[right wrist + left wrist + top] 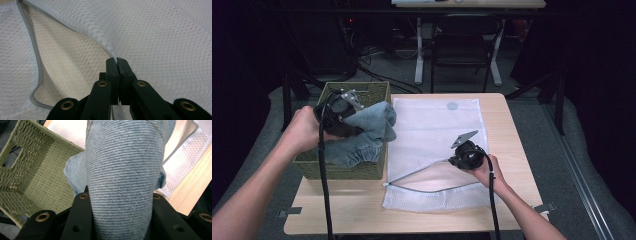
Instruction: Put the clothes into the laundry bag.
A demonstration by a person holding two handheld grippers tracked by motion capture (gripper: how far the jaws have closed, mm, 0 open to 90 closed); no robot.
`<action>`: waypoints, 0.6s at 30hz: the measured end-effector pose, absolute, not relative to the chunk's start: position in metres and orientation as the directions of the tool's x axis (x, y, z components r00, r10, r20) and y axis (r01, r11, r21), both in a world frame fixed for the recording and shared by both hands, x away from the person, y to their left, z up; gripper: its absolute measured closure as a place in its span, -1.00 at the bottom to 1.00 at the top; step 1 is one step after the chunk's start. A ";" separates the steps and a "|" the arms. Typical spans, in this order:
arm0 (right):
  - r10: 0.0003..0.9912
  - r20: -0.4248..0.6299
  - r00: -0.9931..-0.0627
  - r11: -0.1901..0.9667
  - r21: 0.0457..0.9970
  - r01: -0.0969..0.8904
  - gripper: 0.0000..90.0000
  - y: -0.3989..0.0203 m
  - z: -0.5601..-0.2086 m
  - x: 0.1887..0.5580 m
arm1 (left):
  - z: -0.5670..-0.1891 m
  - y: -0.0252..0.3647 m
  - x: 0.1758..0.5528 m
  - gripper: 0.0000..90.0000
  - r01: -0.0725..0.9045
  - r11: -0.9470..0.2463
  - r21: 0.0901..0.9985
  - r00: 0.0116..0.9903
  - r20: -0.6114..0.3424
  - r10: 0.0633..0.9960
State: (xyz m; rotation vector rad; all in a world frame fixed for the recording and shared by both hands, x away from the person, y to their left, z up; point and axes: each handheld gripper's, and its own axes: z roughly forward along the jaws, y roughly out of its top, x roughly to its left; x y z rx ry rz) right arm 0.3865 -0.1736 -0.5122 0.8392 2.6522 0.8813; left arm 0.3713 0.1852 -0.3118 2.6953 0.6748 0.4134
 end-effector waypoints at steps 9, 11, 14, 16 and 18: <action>0.589 -0.029 -0.807 0.651 0.608 0.453 0.98 -0.174 -0.512 0.386 | -0.307 0.168 0.362 0.59 0.370 -0.842 0.392 0.869 0.175 0.463; 0.588 -0.030 -0.809 0.652 0.609 0.452 0.98 -0.175 -0.512 0.387 | -0.307 0.163 0.359 0.58 0.361 -0.847 0.390 0.875 0.172 0.452; 0.591 -0.028 -0.806 0.647 0.614 0.453 0.98 -0.174 -0.511 0.387 | -0.307 0.155 0.356 0.58 0.350 -0.851 0.393 0.887 0.153 0.436; 0.591 -0.028 -0.806 0.646 0.615 0.452 0.98 -0.174 -0.511 0.386 | -0.307 0.149 0.355 0.58 0.338 -0.854 0.396 0.896 0.143 0.421; 0.593 -0.026 -0.804 0.643 0.617 0.454 0.98 -0.175 -0.511 0.386 | -0.308 0.143 0.352 0.58 0.326 -0.857 0.399 0.904 0.134 0.406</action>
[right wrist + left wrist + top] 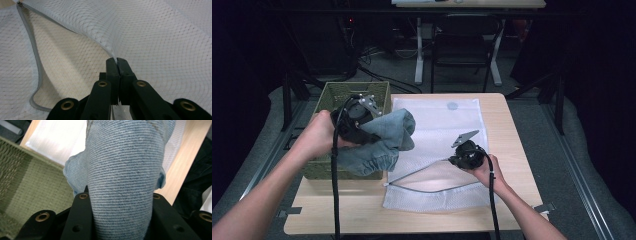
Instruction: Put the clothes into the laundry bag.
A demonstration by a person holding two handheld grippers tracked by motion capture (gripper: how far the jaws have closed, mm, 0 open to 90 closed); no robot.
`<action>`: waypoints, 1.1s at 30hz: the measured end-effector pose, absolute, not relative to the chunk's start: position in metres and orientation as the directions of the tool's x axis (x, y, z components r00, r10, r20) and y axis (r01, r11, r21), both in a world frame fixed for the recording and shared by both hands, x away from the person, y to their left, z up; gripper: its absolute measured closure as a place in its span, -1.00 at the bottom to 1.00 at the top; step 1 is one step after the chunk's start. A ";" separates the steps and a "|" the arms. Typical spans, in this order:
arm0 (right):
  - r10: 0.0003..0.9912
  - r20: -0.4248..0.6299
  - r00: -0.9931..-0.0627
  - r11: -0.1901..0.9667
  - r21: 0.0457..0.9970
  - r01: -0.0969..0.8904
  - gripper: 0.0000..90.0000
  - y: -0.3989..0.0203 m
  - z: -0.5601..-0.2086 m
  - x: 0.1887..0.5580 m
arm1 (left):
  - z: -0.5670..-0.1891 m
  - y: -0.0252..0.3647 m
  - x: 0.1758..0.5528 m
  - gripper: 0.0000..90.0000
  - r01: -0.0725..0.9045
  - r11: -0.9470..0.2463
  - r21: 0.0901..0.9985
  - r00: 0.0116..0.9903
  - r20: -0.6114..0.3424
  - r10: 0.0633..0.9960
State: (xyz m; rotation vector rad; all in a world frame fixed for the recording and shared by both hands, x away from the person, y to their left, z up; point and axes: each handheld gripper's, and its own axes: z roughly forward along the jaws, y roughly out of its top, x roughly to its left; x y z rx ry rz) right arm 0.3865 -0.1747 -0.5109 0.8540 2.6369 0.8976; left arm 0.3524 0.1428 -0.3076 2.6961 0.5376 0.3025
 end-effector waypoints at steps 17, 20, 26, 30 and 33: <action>0.597 -0.016 -0.802 0.624 0.638 0.452 0.98 -0.179 -0.507 0.386 | -0.337 0.089 0.343 0.58 0.251 -0.896 0.365 0.959 0.032 0.281; 0.603 -0.007 -0.798 0.615 0.641 0.459 0.98 -0.179 -0.506 0.385 | -0.352 0.081 0.344 0.58 0.254 -0.903 0.347 0.963 -0.005 0.269; 0.604 -0.009 -0.797 0.608 0.652 0.454 0.98 -0.180 -0.504 0.385 | -0.381 0.069 0.348 0.57 0.253 -0.908 0.335 0.967 -0.063 0.247; 0.608 -0.007 -0.794 0.603 0.654 0.457 0.98 -0.180 -0.502 0.384 | -0.409 0.059 0.353 0.57 0.268 -0.916 0.298 0.963 -0.092 0.252; 0.605 -0.005 -0.796 0.604 0.655 0.455 0.98 -0.180 -0.502 0.383 | -0.437 0.049 0.357 0.56 0.288 -0.920 0.267 0.957 -0.116 0.266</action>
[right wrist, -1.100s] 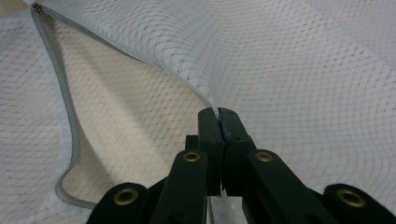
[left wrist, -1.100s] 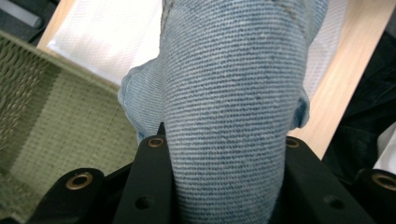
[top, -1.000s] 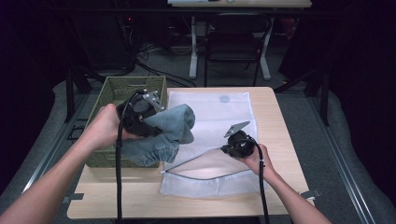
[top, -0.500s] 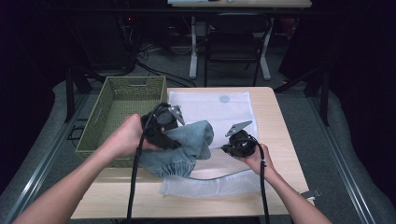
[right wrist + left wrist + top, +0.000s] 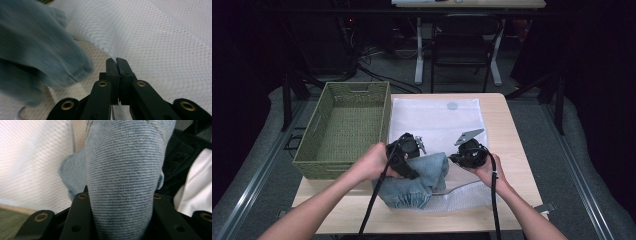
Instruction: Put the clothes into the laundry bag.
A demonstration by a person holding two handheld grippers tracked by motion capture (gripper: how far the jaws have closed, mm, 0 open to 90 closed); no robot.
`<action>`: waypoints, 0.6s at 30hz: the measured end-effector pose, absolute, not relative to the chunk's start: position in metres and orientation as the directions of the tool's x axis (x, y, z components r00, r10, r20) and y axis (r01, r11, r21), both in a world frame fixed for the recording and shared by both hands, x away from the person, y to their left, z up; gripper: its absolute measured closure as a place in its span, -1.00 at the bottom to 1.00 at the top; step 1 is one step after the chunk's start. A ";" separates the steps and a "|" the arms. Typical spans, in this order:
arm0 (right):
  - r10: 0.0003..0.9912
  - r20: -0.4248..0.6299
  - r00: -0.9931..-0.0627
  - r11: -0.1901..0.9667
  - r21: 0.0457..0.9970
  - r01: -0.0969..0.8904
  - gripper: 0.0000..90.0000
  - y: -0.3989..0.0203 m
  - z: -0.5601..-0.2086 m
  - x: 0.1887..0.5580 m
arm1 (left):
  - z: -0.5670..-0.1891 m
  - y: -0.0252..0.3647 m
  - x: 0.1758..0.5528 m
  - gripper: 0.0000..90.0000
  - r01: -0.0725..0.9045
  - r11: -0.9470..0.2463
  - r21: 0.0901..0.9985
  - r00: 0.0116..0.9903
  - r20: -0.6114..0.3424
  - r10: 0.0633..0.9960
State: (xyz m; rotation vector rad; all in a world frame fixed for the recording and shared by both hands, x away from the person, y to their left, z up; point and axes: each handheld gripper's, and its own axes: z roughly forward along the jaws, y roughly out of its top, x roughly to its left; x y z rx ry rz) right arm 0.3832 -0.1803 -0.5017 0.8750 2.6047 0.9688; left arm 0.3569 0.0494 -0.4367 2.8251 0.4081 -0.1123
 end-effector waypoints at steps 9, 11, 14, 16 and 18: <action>0.595 -0.002 -0.803 0.609 0.653 0.450 0.98 -0.178 -0.501 0.380 | -0.492 0.038 0.367 0.45 0.358 -0.893 0.273 0.931 -0.174 0.320; 0.597 -0.003 -0.802 0.609 0.652 0.451 0.98 -0.178 -0.501 0.380 | -0.494 0.036 0.368 0.28 0.357 -0.896 0.265 0.932 -0.162 0.323; 0.598 0.000 -0.801 0.606 0.654 0.452 0.98 -0.179 -0.501 0.379 | -0.485 0.035 0.367 -0.14 0.327 -0.912 0.248 0.944 -0.116 0.308; 0.599 -0.001 -0.801 0.607 0.654 0.453 0.98 -0.179 -0.501 0.379 | -0.480 0.036 0.366 -0.21 0.326 -0.910 0.255 0.945 -0.108 0.308; 0.596 -0.002 -0.803 0.609 0.653 0.450 0.98 -0.179 -0.501 0.380 | -0.471 0.039 0.363 -0.34 0.314 -0.912 0.265 0.949 -0.095 0.300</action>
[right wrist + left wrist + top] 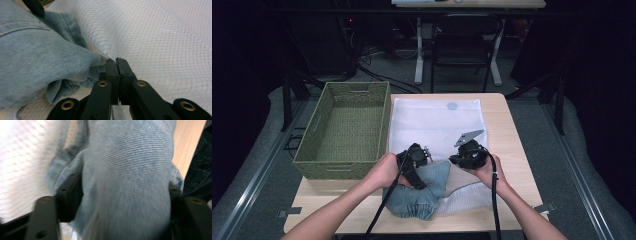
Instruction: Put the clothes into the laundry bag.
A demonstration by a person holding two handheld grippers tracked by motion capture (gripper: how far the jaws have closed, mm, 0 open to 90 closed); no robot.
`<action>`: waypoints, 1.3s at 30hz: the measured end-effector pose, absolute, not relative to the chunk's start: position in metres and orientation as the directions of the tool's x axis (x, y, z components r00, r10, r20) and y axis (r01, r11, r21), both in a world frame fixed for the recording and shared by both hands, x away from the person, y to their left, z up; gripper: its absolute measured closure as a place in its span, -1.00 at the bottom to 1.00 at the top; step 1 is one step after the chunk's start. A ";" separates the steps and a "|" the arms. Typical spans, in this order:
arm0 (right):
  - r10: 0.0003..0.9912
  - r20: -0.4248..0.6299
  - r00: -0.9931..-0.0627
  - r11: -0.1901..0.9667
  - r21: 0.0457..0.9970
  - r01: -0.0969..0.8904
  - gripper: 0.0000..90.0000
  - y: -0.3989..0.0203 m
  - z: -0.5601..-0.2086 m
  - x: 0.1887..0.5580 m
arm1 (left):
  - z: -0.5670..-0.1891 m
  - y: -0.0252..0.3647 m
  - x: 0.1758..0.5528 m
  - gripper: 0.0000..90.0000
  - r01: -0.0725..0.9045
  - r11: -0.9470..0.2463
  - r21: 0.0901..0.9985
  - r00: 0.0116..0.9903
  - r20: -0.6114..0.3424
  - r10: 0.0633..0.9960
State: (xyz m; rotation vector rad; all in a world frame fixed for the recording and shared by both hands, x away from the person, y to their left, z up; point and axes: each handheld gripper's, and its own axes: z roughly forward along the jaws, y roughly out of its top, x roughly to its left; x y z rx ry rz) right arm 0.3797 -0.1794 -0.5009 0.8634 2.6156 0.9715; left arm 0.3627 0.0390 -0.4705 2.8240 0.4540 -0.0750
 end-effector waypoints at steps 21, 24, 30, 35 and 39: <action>0.597 -0.004 -0.802 0.613 0.648 0.453 0.98 -0.179 -0.500 0.379 | -0.491 0.079 0.347 0.04 0.354 -0.865 0.355 0.935 -0.123 0.333; 0.595 -0.006 -0.803 0.615 0.647 0.451 0.98 -0.178 -0.501 0.379 | -0.504 0.084 0.351 0.24 0.372 -0.845 0.384 0.928 -0.163 0.335; 0.592 -0.009 -0.806 0.618 0.647 0.447 0.98 -0.178 -0.500 0.378 | -0.519 0.090 0.353 0.51 0.421 -0.801 0.427 0.907 -0.222 0.358; 0.587 -0.012 -0.810 0.621 0.648 0.440 0.98 -0.178 -0.497 0.378 | -0.514 0.091 0.349 0.58 0.436 -0.781 0.447 0.900 -0.225 0.374; 0.591 -0.009 -0.807 0.611 0.658 0.440 0.99 -0.177 -0.493 0.376 | -0.503 0.092 0.347 0.60 0.441 -0.768 0.464 0.897 -0.229 0.377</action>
